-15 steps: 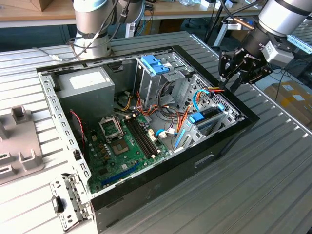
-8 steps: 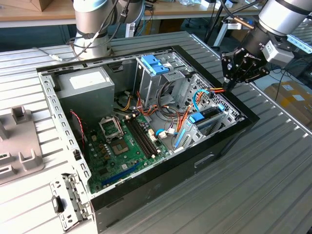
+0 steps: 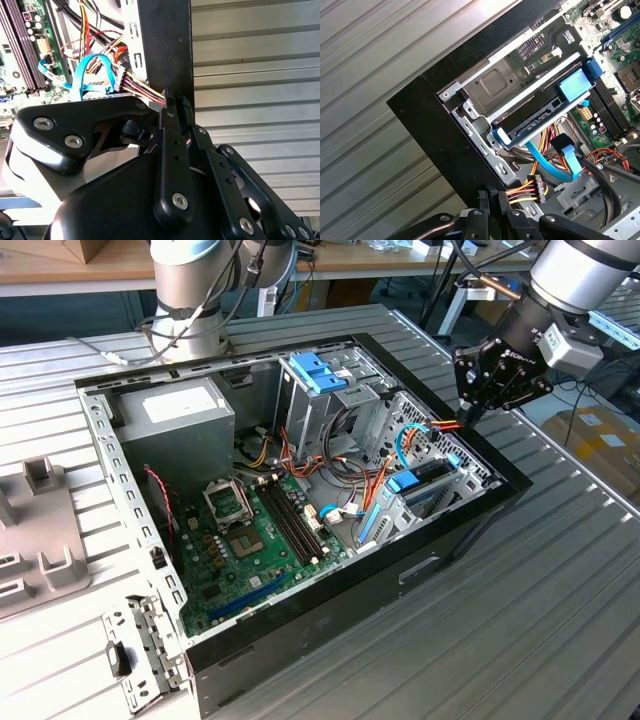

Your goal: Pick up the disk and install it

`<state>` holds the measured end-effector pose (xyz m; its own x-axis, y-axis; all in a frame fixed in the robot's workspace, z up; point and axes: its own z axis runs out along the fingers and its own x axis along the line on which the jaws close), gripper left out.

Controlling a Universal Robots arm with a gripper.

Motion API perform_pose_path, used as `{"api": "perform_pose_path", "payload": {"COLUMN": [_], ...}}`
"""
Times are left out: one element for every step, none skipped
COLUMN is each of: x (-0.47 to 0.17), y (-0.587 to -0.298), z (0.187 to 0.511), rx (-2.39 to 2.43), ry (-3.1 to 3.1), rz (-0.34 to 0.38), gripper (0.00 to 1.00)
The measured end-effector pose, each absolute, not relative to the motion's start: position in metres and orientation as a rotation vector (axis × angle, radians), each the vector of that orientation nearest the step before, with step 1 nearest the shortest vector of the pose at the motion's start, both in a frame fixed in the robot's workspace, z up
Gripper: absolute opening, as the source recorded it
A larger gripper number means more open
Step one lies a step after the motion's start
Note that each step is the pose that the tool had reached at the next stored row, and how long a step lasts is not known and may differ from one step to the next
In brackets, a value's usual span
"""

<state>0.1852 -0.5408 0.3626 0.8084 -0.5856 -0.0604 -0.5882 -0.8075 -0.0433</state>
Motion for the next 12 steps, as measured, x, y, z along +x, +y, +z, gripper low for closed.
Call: {"api": "perform_pose_path", "payload": {"x": [0.185,0.185,0.185,0.185,0.185,0.185,0.185,0.185,0.185,0.185,0.184,0.184], "y": [-0.541,-0.541,-0.540,-0.539,-0.538,-0.536,-0.534,-0.533,-0.533,-0.532,-0.531,-0.530], "z": [0.363,0.363,0.364,0.365,0.366,0.367,0.368,0.369,0.369,0.370,0.371,0.372], "rx": [-2.930,-2.930,-2.929,-2.930,-2.930,-2.930,-2.930,-2.930,-2.930,-2.930,-2.930,-2.930], "ry": [0.952,0.952,0.952,0.952,0.952,0.952,0.952,0.952,0.952,0.952,0.952,0.952], "rz": [0.068,0.068,0.068,0.068,0.068,0.068,0.068,0.068,0.068,0.068,0.068,0.068], "gripper": [0.19,0.19,0.19,0.19,0.19,0.18,0.17,0.17,0.17,0.17,0.17,0.17]}}
